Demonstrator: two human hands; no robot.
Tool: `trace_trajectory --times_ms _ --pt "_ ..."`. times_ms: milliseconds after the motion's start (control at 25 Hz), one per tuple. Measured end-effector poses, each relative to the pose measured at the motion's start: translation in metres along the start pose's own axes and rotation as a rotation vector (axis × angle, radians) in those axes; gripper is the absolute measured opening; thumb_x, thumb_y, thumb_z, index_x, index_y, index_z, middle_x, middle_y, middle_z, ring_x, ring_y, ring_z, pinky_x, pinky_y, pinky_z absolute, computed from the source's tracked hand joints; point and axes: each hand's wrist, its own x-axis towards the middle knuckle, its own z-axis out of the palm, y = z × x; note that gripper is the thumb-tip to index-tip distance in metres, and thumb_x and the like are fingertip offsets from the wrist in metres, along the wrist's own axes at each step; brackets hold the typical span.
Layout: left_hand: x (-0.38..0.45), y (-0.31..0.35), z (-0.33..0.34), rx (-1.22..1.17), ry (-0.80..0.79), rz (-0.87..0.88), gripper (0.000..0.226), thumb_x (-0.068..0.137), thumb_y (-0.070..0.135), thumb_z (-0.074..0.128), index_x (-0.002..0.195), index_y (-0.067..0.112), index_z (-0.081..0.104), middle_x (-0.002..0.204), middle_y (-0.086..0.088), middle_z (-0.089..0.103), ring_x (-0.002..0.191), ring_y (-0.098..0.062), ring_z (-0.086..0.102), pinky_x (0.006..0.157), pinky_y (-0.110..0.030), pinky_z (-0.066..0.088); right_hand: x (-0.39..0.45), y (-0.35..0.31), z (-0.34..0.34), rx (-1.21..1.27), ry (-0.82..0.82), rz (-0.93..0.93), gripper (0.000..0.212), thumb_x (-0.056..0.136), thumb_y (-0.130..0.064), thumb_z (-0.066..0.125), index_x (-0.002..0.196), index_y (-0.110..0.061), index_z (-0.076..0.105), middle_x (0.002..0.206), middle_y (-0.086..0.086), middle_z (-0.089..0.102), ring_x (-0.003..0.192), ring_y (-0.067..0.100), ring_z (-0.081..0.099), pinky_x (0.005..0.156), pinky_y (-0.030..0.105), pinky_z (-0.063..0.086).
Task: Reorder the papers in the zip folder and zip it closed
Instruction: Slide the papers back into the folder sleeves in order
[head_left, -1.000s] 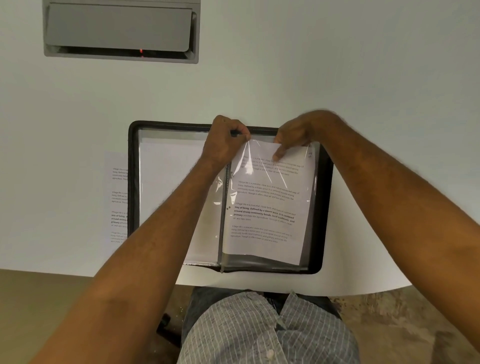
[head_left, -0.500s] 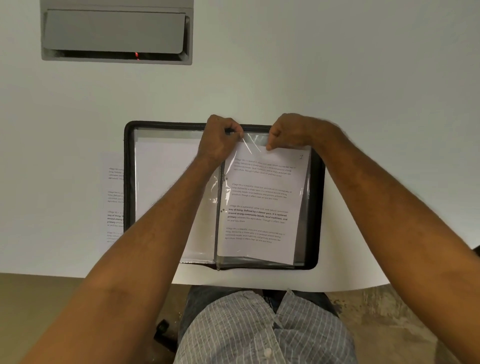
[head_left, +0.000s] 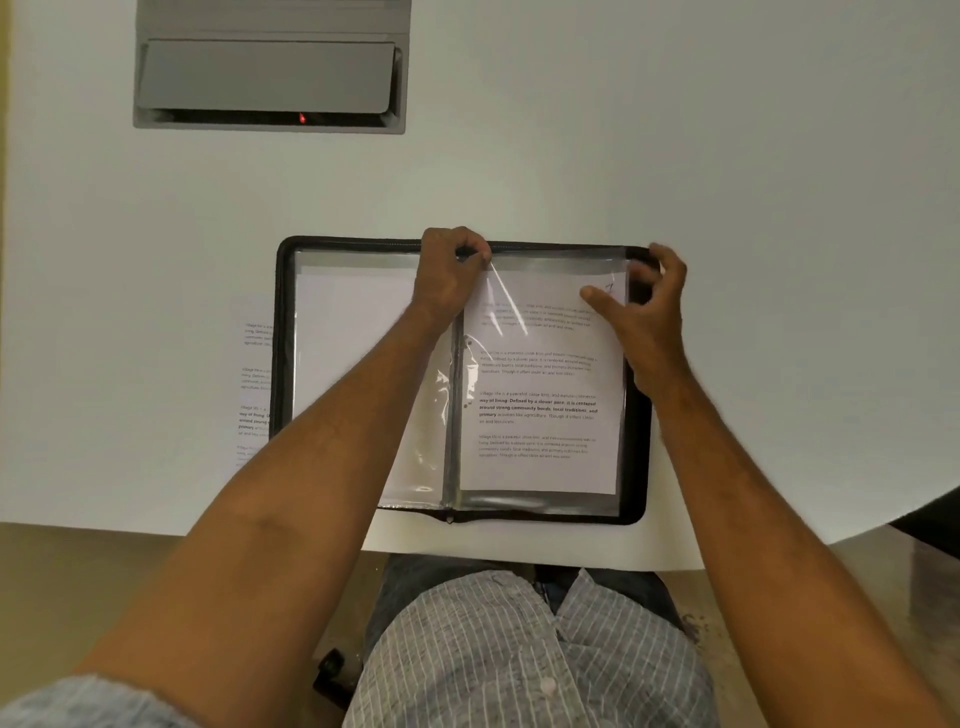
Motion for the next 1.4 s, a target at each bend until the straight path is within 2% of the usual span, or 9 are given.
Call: trace_trajectory --times_ms 120,240,360,560,760,880,1000,1240,1400 --pt "-0.017 -0.003 0.000 0.027 0.050 -0.077 0.029 0.087 0.016 0.075 0.115 0.016 0.069 0.119 -0.008 0.062 0.111 -0.018 0.061 0.098 -0.031 0.052 -0.033 0.008 -0.005 0.052 -0.163 0.272 0.044 0.097 -0.037 0.070 0.135 -0.018 0.057 0.114 0.004 0.075 0.105 0.028 0.074 0.080 0.037 0.062" --pt "-0.060 0.005 -0.006 -0.018 -0.015 -0.132 0.039 0.091 0.023 0.071 0.126 0.010 0.064 0.120 -0.002 0.062 0.112 -0.021 0.062 0.101 -0.040 0.053 -0.073 0.013 -0.003 -0.054 -0.366 0.406 0.025 0.102 -0.033 0.063 0.125 -0.023 0.068 0.112 0.003 0.078 0.108 0.028 0.073 0.086 0.038 0.060" --pt "-0.113 0.007 -0.023 -0.074 -0.137 -0.249 0.036 0.099 0.036 0.062 0.128 0.014 0.062 0.122 0.000 0.064 0.112 -0.019 0.062 0.101 -0.041 0.053 -0.109 0.003 0.017 -0.010 -0.384 0.387 0.023 0.103 -0.024 0.060 0.125 -0.023 0.067 0.116 0.004 0.077 0.105 0.024 0.074 0.092 0.040 0.059" --pt "-0.152 -0.003 -0.085 -0.266 -0.151 -0.397 0.031 0.105 0.048 0.047 0.112 0.026 0.066 0.113 0.003 0.066 0.105 -0.019 0.064 0.084 -0.031 0.052 -0.162 -0.028 0.083 0.012 -0.434 0.346 0.031 0.101 -0.039 0.056 0.124 -0.022 0.068 0.106 0.006 0.075 0.095 0.027 0.070 0.080 0.036 0.058" --pt "-0.161 -0.041 -0.158 -0.309 0.020 -0.515 0.051 0.104 0.059 0.034 0.121 0.025 0.068 0.129 -0.001 0.061 0.114 -0.019 0.058 0.094 -0.036 0.048 -0.176 -0.023 0.177 -0.067 -0.402 0.187 0.027 0.103 -0.041 0.056 0.126 -0.045 0.071 0.157 -0.015 0.046 0.139 0.008 0.044 0.110 0.030 0.032" --pt "-0.164 -0.068 -0.196 -0.317 0.140 -0.579 0.040 0.101 0.054 0.043 0.105 0.026 0.071 0.115 -0.001 0.070 0.105 -0.022 0.065 0.094 -0.041 0.054 -0.179 0.001 0.223 -0.173 -0.329 0.061 0.031 0.105 -0.033 0.058 0.133 -0.038 0.068 0.164 -0.014 0.035 0.144 0.005 0.036 0.117 0.030 0.030" --pt "-0.172 -0.090 -0.220 -0.230 0.109 -0.577 0.021 0.100 0.038 0.052 0.093 0.027 0.067 0.102 -0.001 0.069 0.095 -0.020 0.065 0.087 -0.038 0.058 -0.176 0.032 0.254 -0.438 -0.291 0.017 0.053 0.103 -0.035 0.060 0.154 -0.036 0.044 0.172 -0.007 0.011 0.157 0.017 0.014 0.126 0.042 0.022" --pt "-0.178 -0.123 -0.226 -0.003 0.053 -0.534 0.027 0.099 0.026 0.056 0.124 0.016 0.062 0.119 -0.004 0.065 0.107 -0.024 0.063 0.100 -0.043 0.054 -0.187 0.073 0.273 -1.096 -0.330 -0.123 0.080 0.098 -0.040 0.064 0.163 -0.030 0.019 0.173 0.005 -0.006 0.159 0.031 -0.010 0.128 0.053 0.012" --pt "-0.171 -0.124 -0.228 -0.171 0.051 -0.672 0.031 0.097 0.027 0.062 0.125 0.013 0.061 0.121 -0.007 0.066 0.105 -0.025 0.064 0.097 -0.043 0.056 -0.192 0.070 0.281 -1.133 -0.344 -0.102 0.082 0.095 -0.050 0.066 0.162 -0.031 0.022 0.173 0.005 -0.004 0.159 0.033 -0.006 0.127 0.055 0.015"
